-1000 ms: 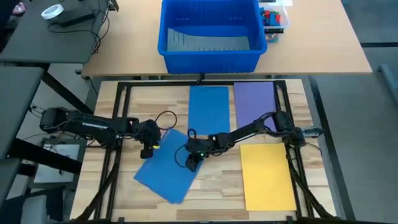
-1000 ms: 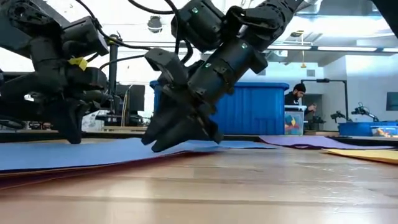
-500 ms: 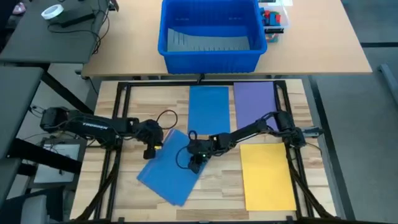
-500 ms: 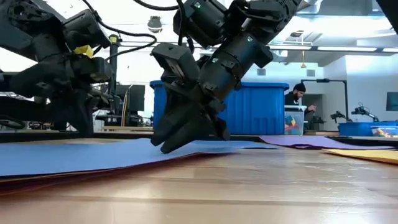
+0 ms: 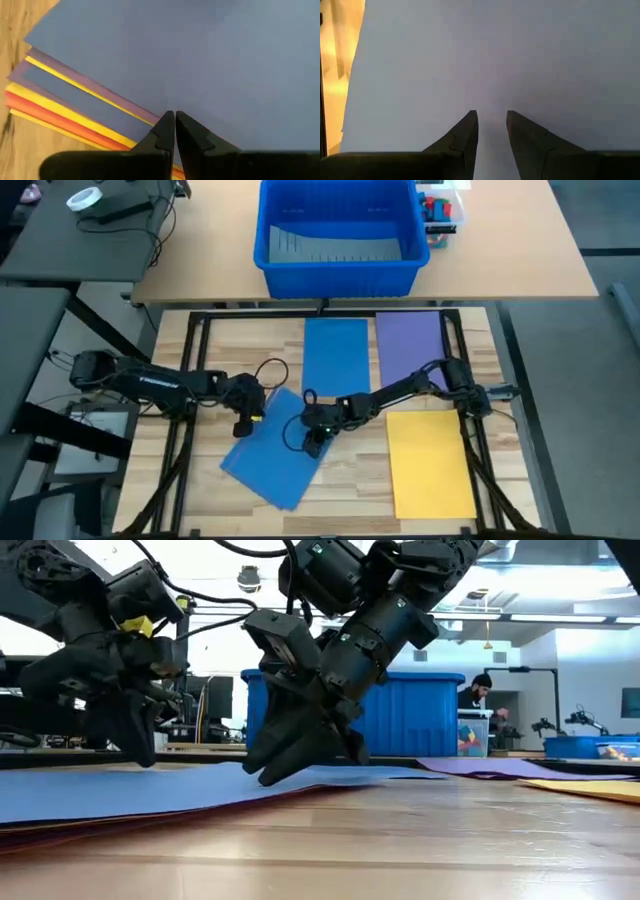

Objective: Organize paper
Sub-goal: Stack the blue paper on top of the other blue paper

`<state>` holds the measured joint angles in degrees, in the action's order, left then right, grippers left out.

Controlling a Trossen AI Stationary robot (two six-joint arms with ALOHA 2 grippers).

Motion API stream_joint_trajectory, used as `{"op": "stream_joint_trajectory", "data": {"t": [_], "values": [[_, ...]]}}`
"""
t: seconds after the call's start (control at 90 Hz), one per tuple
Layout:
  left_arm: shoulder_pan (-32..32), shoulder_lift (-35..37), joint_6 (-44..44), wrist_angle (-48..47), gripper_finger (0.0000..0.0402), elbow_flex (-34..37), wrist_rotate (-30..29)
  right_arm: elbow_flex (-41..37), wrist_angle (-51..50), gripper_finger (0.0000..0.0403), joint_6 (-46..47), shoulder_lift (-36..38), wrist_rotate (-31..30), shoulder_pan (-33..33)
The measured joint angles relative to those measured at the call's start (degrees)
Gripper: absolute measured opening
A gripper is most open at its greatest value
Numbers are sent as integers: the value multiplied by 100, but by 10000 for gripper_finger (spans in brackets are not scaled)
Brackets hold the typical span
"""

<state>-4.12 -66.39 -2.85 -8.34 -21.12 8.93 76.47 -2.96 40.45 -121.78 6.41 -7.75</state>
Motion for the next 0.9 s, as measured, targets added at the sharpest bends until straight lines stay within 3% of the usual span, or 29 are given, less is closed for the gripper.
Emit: {"op": "stream_joint_trajectory", "data": {"t": [0.544, 0.9], "values": [[0, -665, -228, 66, 0, -24, 48, 19, -415, 97, 0, 34, 16, 2], [-15, -669, -252, -323, 0, -20, -26, 26, -1412, 97, 713, 146, 845, -9]]}}
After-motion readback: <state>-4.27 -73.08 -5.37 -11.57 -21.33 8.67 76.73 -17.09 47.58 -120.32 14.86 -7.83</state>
